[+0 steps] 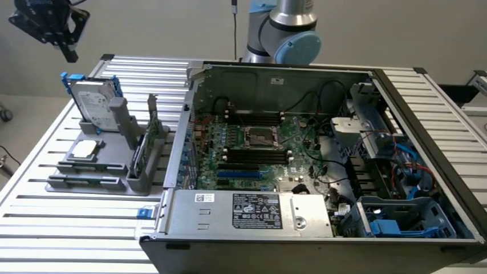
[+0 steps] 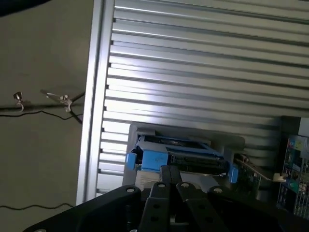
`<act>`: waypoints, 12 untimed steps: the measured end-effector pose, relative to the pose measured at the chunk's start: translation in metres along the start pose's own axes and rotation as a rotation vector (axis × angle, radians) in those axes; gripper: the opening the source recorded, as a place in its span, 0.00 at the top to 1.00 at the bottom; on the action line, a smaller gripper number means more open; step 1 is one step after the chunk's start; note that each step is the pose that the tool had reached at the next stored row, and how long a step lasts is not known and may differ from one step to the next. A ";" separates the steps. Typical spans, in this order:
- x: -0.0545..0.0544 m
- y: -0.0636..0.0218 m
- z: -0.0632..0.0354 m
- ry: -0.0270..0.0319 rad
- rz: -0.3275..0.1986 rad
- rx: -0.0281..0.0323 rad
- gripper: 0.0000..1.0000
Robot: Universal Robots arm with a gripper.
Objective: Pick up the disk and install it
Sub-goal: 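Pick up the disk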
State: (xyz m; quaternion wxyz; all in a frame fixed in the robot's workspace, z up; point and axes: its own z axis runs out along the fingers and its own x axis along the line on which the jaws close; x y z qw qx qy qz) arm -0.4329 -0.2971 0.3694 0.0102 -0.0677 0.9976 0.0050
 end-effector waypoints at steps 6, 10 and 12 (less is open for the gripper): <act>0.000 0.0000 0.0016 0.0009 -0.109 -0.0023 0.89; 0.000 0.0000 0.0027 0.0016 -0.183 -0.0039 0.89; 0.000 0.0000 0.0033 0.0019 -0.218 -0.0046 0.89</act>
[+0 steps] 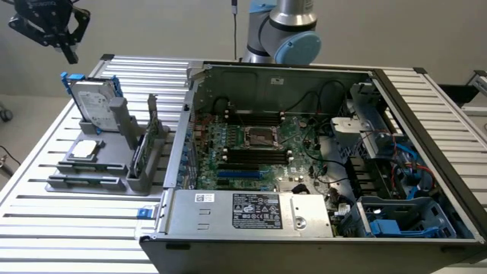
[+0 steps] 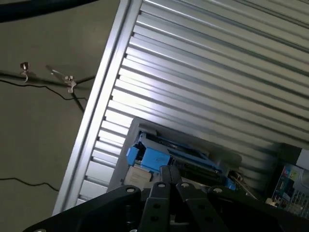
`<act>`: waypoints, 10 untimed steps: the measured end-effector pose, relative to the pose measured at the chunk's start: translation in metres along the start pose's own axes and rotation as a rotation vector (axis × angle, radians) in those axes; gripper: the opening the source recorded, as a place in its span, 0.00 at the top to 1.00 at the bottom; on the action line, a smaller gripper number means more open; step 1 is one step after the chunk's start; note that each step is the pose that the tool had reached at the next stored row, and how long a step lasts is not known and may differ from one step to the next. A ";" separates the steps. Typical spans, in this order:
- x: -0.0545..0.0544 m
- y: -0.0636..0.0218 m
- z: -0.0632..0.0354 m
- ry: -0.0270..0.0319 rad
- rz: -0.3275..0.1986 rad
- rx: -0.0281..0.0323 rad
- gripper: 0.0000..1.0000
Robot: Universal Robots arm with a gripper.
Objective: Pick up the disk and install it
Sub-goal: 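Pick up the disk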
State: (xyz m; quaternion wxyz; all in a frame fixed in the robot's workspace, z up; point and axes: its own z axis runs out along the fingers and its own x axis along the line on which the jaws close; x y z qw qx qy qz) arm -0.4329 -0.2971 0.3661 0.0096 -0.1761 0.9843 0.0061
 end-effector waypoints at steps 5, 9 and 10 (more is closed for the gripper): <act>0.000 0.0000 0.0014 0.0010 -0.092 -0.0020 0.89; 0.000 0.0000 0.0026 0.0014 -0.163 -0.0034 0.89; 0.000 0.0000 0.0029 0.0016 -0.183 -0.0039 0.89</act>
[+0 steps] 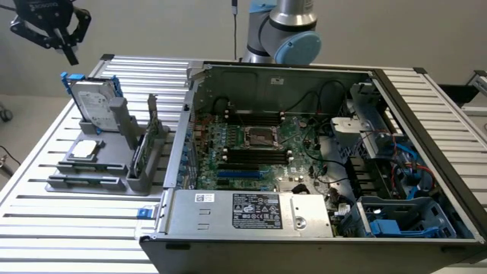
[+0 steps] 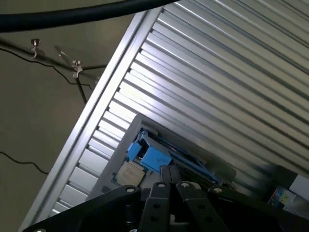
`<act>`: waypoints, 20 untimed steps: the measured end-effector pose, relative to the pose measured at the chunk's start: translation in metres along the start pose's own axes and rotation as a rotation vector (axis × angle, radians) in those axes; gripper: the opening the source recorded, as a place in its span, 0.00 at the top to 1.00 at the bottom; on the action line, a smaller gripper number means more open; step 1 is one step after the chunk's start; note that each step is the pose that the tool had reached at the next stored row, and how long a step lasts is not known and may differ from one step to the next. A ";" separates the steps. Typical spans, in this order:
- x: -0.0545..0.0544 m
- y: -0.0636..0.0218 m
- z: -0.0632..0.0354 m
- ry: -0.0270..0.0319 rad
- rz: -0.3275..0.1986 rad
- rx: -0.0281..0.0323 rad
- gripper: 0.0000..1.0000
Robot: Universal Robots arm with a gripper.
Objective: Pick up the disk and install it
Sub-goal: 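Pick up the disk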
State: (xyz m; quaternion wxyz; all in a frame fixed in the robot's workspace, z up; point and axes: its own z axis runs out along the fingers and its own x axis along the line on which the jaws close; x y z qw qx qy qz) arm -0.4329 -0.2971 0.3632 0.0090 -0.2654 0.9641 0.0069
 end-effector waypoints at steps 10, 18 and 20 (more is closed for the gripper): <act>0.000 -0.0001 0.0014 0.0027 -0.181 -0.0019 0.89; 0.000 0.0000 0.0013 0.0129 -0.327 0.0071 0.89; 0.000 0.0001 0.0013 0.0161 -0.363 0.0102 0.89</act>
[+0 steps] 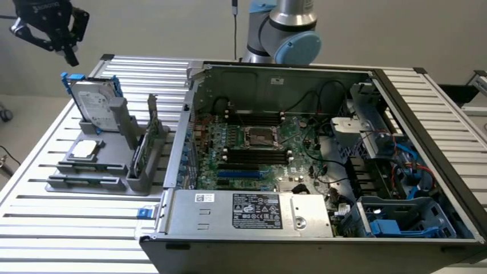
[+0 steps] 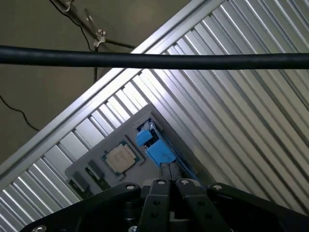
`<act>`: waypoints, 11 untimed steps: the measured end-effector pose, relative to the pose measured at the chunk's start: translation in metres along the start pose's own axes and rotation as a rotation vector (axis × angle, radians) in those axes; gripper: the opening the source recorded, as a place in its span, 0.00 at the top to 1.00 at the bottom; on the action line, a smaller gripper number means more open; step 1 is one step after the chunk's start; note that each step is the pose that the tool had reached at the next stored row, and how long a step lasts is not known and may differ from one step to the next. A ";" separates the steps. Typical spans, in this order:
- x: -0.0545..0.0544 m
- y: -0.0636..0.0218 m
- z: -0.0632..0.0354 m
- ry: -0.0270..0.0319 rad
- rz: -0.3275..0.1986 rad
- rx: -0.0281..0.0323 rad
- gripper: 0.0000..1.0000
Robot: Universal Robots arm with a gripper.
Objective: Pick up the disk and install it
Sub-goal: 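Pick up the disk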
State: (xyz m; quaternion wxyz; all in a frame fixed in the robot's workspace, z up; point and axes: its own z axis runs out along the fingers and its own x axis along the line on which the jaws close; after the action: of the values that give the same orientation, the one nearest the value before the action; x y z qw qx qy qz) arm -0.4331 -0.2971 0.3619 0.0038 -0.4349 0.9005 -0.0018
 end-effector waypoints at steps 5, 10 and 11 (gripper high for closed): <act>0.000 0.0001 0.0000 0.0090 -0.092 0.0072 0.89; 0.000 0.0002 0.0000 0.0178 -0.183 0.0142 0.89; 0.000 0.0003 0.0000 0.0193 -0.201 0.0154 0.89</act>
State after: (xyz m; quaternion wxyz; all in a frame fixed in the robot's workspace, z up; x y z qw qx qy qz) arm -0.4334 -0.2971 0.3619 -0.0018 -0.5230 0.8522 -0.0133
